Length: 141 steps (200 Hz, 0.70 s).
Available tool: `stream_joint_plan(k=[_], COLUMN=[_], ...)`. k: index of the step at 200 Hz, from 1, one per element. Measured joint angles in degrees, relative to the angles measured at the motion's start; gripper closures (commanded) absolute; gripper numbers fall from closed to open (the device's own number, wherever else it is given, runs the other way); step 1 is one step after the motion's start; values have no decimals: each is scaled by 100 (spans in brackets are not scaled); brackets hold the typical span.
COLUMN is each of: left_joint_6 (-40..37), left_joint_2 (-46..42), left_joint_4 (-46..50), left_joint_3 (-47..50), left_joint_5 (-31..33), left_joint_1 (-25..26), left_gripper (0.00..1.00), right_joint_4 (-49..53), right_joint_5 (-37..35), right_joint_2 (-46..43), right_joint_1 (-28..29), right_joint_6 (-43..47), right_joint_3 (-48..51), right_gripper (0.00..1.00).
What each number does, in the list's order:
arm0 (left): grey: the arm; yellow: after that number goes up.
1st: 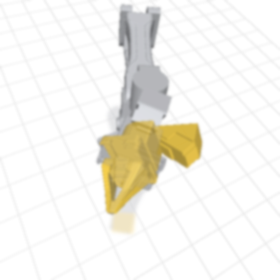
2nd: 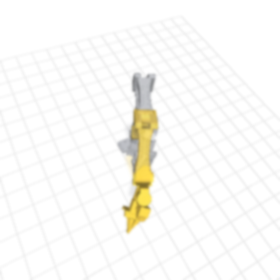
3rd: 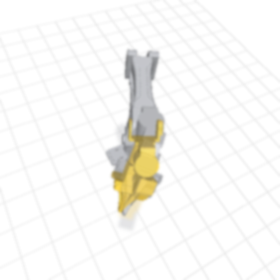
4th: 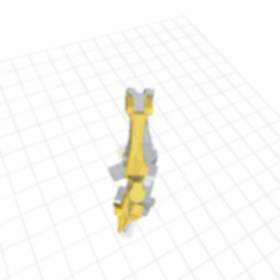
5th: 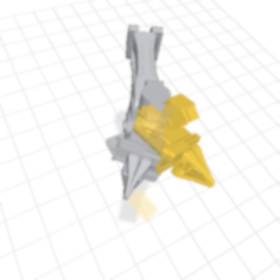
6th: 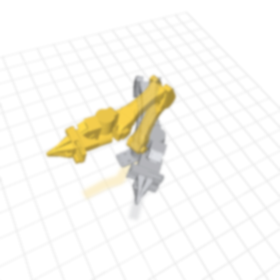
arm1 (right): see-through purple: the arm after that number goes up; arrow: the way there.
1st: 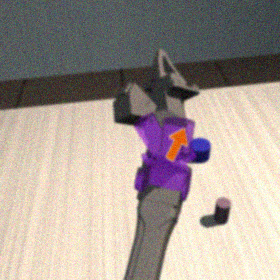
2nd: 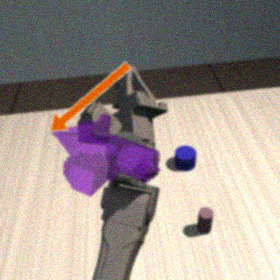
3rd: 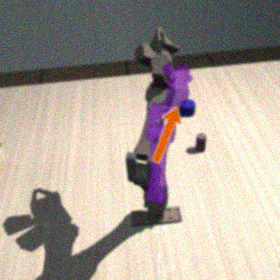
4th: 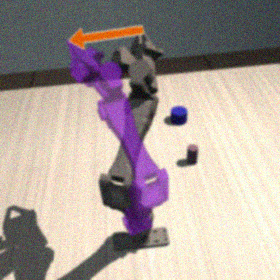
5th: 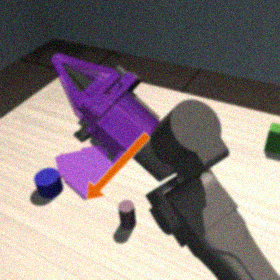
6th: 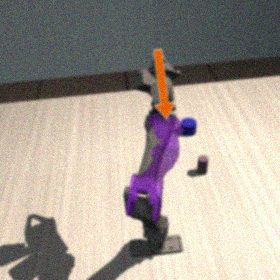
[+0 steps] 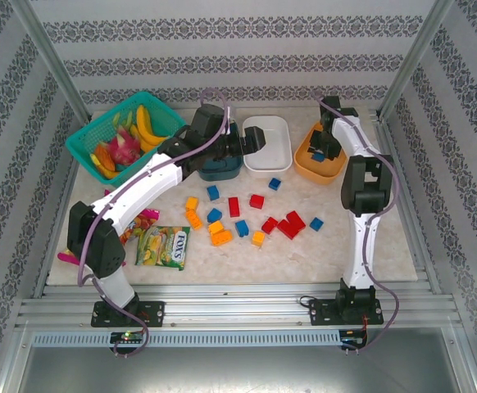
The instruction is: Sort the legos into containers by color
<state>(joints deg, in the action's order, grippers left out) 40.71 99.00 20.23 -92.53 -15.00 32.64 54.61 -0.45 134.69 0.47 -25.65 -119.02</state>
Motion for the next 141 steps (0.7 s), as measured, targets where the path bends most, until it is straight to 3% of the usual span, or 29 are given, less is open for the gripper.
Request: stream_joint_plan(k=[23,80,114,141], left_joint_6=[0,4,28,28], left_joint_2=[83,57,-352,-863], left_joint_4=[39,492,1235,2015], left_joint_3=[-39,-105,140,623], left_joint_5=[2,114,599,1084], left_joint_1=[-42,-142,-273,-387], left_gripper=[0,3,8,11], right_joint_4=[188,310,-461,-1856], right_joint_5=[28,76,72,262], right_joint_2=[216,-181,-2157,-4422], right_joint_1=[-11,17,348,1246], right_joint_6=[-2,13,46,142], right_joint_3=[-243,-374,951,2850], right_gripper=[38,37,35,28])
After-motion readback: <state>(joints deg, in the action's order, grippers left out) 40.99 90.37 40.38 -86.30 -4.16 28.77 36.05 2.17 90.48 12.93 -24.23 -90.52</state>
